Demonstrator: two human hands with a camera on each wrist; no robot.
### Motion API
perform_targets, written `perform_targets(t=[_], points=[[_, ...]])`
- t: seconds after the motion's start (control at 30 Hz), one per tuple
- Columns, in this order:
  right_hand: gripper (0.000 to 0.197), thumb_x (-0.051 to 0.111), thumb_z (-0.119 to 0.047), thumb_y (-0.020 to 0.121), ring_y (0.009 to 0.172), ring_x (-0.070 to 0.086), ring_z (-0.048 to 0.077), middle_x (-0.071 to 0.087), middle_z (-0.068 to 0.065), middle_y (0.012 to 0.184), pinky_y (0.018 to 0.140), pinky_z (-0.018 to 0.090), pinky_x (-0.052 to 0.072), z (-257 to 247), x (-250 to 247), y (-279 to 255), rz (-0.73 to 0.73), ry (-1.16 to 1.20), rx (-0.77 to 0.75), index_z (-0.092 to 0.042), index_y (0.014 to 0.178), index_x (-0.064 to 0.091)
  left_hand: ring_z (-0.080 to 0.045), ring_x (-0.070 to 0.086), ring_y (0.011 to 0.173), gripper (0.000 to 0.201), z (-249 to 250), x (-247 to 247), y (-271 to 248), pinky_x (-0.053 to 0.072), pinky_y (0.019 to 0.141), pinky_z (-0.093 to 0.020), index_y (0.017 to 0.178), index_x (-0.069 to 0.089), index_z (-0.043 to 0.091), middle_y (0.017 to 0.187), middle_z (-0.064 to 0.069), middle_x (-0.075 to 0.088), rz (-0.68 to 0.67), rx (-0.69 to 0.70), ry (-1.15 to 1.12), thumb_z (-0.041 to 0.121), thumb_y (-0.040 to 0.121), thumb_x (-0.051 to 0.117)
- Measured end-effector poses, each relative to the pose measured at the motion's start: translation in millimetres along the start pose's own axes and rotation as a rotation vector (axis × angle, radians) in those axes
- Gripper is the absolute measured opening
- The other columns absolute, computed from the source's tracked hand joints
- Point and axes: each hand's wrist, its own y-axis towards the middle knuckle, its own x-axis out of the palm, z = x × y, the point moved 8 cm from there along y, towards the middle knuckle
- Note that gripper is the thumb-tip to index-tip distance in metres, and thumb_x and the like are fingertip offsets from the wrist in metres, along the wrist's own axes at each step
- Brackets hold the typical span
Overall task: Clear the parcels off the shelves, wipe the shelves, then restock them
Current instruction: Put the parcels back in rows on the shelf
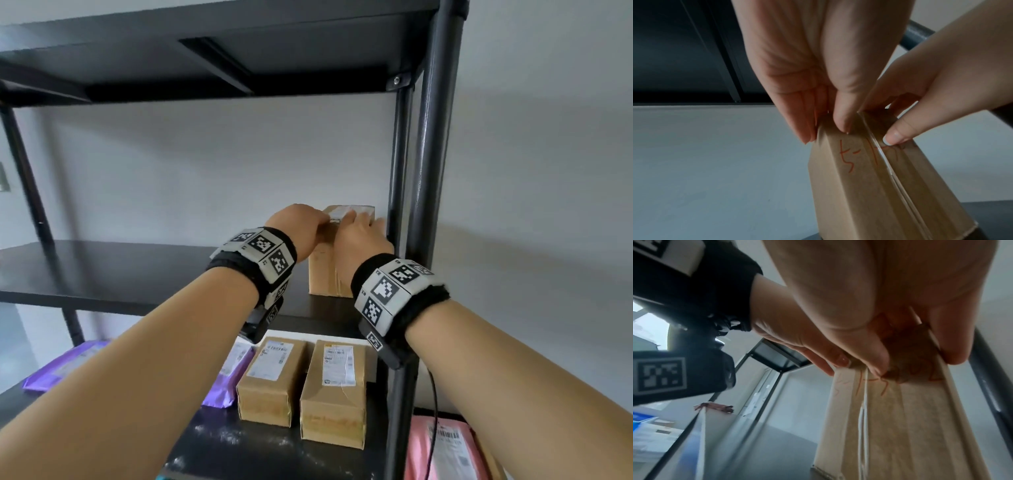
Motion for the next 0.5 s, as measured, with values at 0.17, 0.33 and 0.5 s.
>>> perform_targets(t=[0.17,0.33,0.5], points=[[0.046,0.042,-0.021,0.094,0.122,0.037,0.039,0.036,0.023,0.133,0.087,0.040,0.043,7,11,25,-0.039,0.095,0.167,0.004,0.133,0.036,-0.023,0.058,0.088,0.027,-3,7,28,0.038,0.069,-0.029,0.097,0.060,0.013,0.093,-0.006,0.061,-0.033,0.078,0.071,0.025,0.100,0.036],[0.034,0.048,-0.018,0.093,0.115,0.051,0.035,0.048,0.019,0.128,0.084,0.038,0.043,5,15,49,-0.071,0.034,0.184,-0.003,0.123,0.051,-0.021,0.053,0.081,0.020,-9,15,42,0.038,0.067,-0.029,0.091,0.057,0.016,0.087,-0.005,0.057,0.000,0.123,0.053,0.020,0.099,0.039],[0.029,0.047,-0.018,0.094,0.111,0.055,0.033,0.057,0.017,0.120,0.079,0.035,0.043,-1,12,57,-0.086,0.001,0.167,-0.004,0.117,0.056,-0.021,0.058,0.089,0.019,-16,20,52,0.040,0.069,-0.027,0.100,0.063,0.016,0.097,-0.005,0.063,-0.010,0.153,0.012,0.017,0.097,0.044]])
